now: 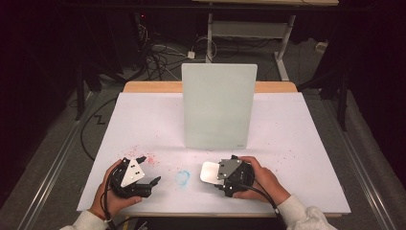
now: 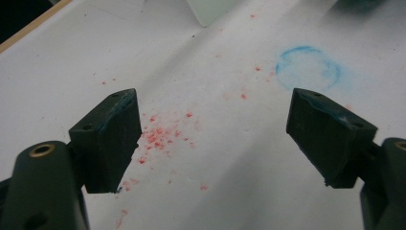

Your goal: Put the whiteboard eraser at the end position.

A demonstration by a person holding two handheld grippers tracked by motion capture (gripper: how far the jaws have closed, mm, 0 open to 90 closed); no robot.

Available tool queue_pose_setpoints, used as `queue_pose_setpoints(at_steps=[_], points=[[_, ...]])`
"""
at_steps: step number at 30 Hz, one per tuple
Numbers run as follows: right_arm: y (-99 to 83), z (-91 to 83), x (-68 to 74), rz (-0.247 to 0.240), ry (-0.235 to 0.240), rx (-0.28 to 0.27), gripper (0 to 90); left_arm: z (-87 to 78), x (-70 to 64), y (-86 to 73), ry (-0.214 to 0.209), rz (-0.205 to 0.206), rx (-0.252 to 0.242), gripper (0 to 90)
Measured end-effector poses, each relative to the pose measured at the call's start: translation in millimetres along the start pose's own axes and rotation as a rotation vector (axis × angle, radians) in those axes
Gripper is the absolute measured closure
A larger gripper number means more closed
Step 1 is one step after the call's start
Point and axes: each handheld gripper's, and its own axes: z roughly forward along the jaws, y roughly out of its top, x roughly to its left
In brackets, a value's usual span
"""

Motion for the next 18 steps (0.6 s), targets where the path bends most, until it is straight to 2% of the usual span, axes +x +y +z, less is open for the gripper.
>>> queue_pose_setpoints(at_steps=[7,11,14,17,18], points=[[0.7,5.6,4.0,-0.003,0.023,-0.007,30.3,0.1,-0.5,0.2,-0.001,0.001,0.001,18.7],[-0.9,2.6,2.5,0.031,0.005,-0.041,29.7,-0.2,0.0,0.1,-0.001,0.003,0.003,18.6],[-1.8,-3.5,0.7,0.077,-0.002,-0.102,29.8,-0.2,-0.2,0.2,-0.001,0.004,0.003,18.6],[-2.5,-9.4,-1.0,0.085,-0.011,-0.134,28.7,-0.4,-0.2,0.2,-0.001,0.003,0.002,18.7],[-2.9,-11.4,-1.3,0.087,-0.027,-0.143,29.3,-0.4,-0.2,0.2,-0.001,0.003,0.002,18.6]])
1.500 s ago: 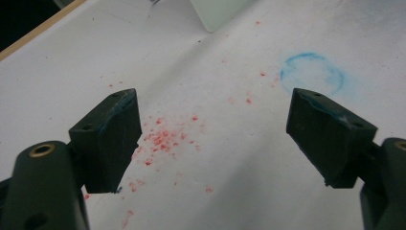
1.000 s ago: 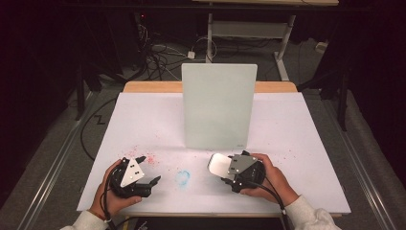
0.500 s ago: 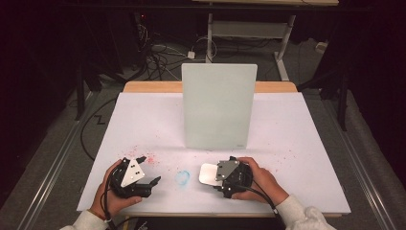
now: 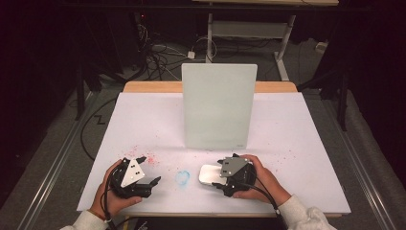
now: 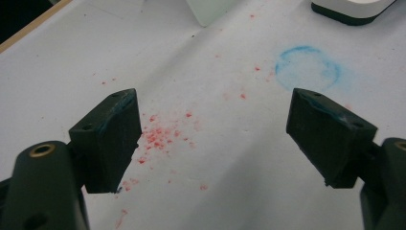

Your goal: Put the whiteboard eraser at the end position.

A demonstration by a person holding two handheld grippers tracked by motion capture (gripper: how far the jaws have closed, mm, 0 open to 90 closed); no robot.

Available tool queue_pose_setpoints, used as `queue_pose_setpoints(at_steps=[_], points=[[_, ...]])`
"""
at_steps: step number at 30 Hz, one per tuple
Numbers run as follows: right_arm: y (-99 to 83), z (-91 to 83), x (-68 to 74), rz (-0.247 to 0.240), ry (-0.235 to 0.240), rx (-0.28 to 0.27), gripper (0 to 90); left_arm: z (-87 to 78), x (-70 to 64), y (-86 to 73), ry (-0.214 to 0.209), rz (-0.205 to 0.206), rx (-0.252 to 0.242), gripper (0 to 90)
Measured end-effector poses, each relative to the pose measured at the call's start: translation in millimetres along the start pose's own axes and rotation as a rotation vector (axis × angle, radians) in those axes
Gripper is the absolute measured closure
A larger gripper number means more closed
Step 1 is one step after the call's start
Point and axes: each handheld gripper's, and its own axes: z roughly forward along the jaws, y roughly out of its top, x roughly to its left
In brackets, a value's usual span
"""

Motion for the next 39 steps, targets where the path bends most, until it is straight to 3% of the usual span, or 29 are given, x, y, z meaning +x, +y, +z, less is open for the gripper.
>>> queue_pose_setpoints(at_steps=[6,13,30,39], points=[[-3.1,-12.8,-9.0,0.04,-0.069,-0.058,29.0,-0.4,-0.1,0.2,0.002,0.0,-0.002,18.6],[-10.0,-29.7,-21.5,0.099,-0.193,-0.114,27.8,-0.7,0.2,0.3,0.003,0.001,-0.004,18.7],[-47.3,-70.0,-43.6,0.207,-0.435,-0.166,24.8,0.4,0.7,1.0,0.002,-0.002,-0.009,18.6],[-79.5,-85.8,-44.9,0.287,-0.501,-0.191,23.5,-1.1,2.8,1.5,0.021,-0.008,-0.022,18.6]])
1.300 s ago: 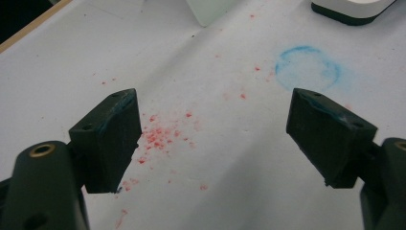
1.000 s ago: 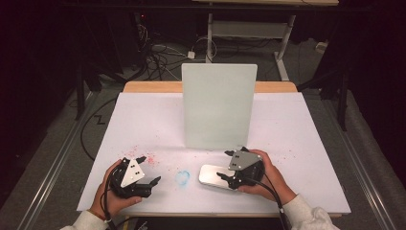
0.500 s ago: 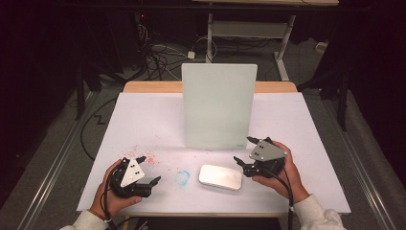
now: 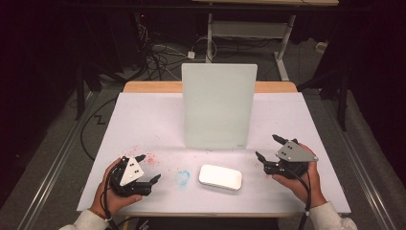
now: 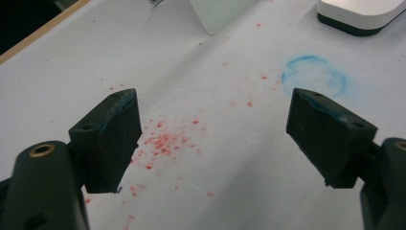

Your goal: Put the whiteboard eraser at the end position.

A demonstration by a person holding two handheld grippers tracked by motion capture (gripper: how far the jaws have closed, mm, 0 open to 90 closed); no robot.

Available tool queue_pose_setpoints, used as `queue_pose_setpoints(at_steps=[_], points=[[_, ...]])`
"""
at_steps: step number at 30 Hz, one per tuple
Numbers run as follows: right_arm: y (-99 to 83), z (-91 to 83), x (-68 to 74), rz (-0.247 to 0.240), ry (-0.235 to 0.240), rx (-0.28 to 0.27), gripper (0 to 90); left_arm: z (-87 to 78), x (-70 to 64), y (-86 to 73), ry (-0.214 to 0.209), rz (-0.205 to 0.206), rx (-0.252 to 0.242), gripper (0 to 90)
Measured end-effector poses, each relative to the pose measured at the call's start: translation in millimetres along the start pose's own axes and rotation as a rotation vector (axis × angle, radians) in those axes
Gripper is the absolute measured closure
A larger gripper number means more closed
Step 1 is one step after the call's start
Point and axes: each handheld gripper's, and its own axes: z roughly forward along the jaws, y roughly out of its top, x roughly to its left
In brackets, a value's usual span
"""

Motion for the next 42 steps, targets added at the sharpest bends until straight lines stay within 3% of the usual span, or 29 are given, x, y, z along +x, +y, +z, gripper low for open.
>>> queue_pose_setpoints(at_steps=[9,14,21,42], points=[[-33.8,-13.6,-3.4,0.045,-0.064,-0.007,16.6,-2.7,-1.2,1.1,0.027,0.004,-0.014,17.6],[-47.1,-17.3,1.0,0.089,-0.063,-0.015,16.2,-4.7,-1.8,1.2,0.032,0.007,-0.019,17.1],[-44.3,-21.7,6.9,0.07,-0.065,-0.029,16.3,-6.2,-2.3,1.2,0.033,0.007,-0.022,17.1],[-41.7,-22.4,6.9,0.057,-0.08,-0.028,16.4,-3.2,-2.8,1.2,0.023,0.014,-0.007,17.1]])
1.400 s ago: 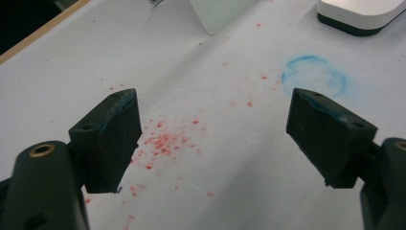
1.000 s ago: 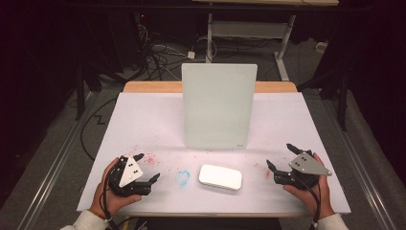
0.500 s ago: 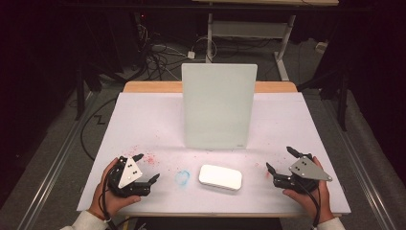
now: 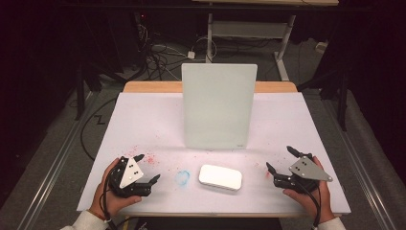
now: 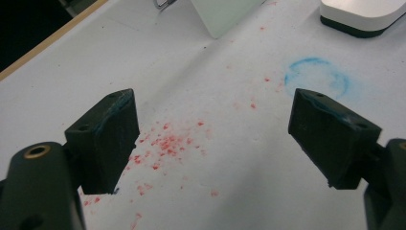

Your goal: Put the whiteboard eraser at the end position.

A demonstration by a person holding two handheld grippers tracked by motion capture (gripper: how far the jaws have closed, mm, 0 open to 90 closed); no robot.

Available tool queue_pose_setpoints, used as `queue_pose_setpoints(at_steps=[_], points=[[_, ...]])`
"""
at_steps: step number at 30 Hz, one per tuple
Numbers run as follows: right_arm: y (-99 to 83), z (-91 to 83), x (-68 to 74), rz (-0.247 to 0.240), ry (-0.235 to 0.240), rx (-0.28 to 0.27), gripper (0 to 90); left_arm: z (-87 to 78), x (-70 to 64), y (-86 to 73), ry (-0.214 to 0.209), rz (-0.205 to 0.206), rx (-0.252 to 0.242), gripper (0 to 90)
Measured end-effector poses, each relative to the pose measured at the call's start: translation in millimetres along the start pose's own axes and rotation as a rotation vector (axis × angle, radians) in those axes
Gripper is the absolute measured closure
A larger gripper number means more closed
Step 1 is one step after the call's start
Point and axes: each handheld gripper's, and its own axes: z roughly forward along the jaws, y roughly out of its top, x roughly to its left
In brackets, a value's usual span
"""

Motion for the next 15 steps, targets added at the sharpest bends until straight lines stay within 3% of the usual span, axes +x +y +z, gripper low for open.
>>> queue_pose_setpoints(at_steps=[15], points=[[-1.8,4.1,1.9,-0.017,0.013,0.019,16.4,3.1,1.8,0.7,-0.009,0.005,0.007,17.1]])
